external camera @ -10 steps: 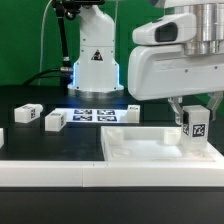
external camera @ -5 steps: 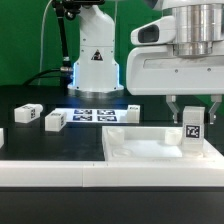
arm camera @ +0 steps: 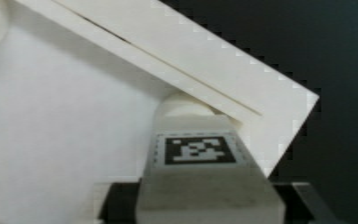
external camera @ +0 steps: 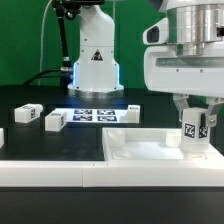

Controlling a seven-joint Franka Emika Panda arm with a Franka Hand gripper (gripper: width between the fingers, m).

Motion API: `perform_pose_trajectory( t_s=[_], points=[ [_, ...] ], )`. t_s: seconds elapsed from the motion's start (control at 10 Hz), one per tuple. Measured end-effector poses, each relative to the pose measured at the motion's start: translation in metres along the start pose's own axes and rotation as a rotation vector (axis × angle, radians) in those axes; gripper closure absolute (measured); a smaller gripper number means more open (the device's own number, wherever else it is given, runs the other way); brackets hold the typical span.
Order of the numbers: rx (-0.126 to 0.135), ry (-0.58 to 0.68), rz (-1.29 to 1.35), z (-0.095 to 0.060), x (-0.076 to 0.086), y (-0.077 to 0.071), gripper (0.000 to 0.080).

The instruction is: Assemble one leg

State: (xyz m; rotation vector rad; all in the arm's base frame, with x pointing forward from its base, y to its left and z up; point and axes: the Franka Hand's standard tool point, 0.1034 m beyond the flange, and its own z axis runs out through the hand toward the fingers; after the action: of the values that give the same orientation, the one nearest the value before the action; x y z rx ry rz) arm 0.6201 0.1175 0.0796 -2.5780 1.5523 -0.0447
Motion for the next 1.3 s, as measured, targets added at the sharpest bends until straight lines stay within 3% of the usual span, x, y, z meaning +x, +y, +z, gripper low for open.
perform_pose_trajectory(
  t_s=[0.2,0.3,0.5,0.6,0.8,1.3],
  points=[
    [0.001,-0.001,0.019,0.0003,-0.0025,-0.0007,0.0507],
    [0.002,0.0,-0.038,0.0001,-0.0014,-0.0006,0.0257],
    [0.003,0.002,-0.153,-0.0006,0.0006,-0.0007,0.0257],
    [0.003,0.002,-0.242,-0.0004,-0.0005,-0.0009,0.017],
    [-0.001,0.002,-0.431,-0.0005,-0.0008,-0.0008,0.0153],
    [-0.046,0.0,-0.947,0.0011,0.0002,0.0016,0.0151]
  ],
)
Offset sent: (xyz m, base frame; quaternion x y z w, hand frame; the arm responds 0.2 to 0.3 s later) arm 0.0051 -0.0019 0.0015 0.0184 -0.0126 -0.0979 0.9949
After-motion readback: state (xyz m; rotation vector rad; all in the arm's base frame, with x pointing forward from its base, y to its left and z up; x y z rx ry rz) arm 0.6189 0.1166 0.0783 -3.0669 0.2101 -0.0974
